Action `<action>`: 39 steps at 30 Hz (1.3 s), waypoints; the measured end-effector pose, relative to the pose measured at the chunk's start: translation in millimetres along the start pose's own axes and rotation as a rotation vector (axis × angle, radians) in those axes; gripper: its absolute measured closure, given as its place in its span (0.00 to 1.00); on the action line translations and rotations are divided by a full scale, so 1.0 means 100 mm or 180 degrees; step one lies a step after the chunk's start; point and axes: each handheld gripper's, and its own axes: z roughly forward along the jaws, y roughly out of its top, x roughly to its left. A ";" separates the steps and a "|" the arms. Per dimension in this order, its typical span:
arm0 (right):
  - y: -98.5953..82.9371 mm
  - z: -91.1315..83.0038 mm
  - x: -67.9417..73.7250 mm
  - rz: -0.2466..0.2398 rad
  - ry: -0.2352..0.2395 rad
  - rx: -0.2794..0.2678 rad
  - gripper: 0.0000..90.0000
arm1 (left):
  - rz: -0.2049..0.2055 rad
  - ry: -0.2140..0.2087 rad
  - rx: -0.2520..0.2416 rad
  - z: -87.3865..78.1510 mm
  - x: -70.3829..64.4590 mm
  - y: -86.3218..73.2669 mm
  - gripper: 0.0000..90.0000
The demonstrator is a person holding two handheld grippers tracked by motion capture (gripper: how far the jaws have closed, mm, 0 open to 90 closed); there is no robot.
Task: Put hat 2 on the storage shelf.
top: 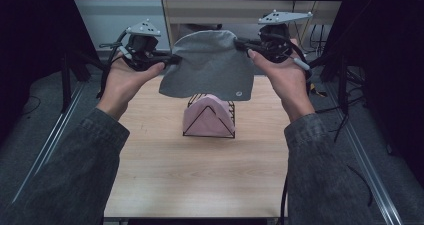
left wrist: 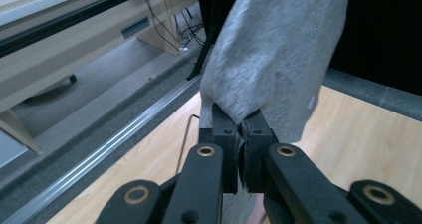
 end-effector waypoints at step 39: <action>-0.43 0.57 -0.43 0.0199 -0.0241 0.0297 0.96 | -0.0056 0.0070 0.0106 0.75 0.24 -0.26 0.97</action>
